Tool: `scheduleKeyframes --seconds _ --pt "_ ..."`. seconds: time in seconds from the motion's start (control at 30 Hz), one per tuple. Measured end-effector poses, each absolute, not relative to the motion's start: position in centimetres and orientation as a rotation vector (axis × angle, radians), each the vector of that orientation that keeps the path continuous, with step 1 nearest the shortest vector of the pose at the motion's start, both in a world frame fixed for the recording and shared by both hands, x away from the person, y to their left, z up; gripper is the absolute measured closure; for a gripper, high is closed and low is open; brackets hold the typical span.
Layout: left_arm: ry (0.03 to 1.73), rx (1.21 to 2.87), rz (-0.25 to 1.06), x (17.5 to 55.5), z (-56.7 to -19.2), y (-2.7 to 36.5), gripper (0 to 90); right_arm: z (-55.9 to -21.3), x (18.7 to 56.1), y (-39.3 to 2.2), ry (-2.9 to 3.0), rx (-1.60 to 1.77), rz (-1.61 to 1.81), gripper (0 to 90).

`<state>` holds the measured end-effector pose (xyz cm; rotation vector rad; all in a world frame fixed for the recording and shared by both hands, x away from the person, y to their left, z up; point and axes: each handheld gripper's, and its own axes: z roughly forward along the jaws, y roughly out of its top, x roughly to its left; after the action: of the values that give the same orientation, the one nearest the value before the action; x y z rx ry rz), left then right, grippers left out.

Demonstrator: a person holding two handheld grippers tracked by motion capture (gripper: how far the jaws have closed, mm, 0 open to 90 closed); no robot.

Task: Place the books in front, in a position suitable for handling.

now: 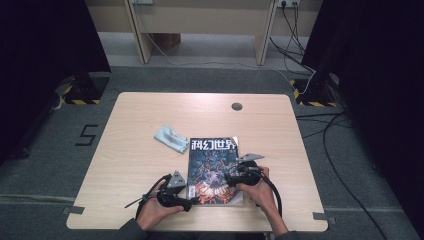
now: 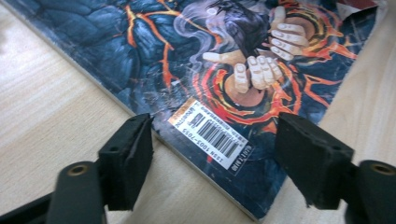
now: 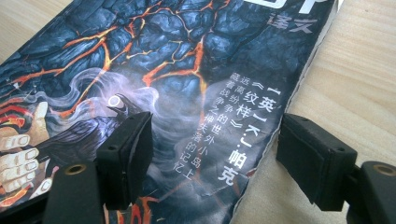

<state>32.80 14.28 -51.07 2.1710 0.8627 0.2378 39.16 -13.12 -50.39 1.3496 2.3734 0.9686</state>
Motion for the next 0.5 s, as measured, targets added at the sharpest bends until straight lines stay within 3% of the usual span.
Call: scheduleKeyframes --seconds 0.5 --pt "0.898 2.141 0.249 32.3 -51.2 14.0 30.5 -47.7 41.3 -12.5 2.311 1.342 1.054 30.1"
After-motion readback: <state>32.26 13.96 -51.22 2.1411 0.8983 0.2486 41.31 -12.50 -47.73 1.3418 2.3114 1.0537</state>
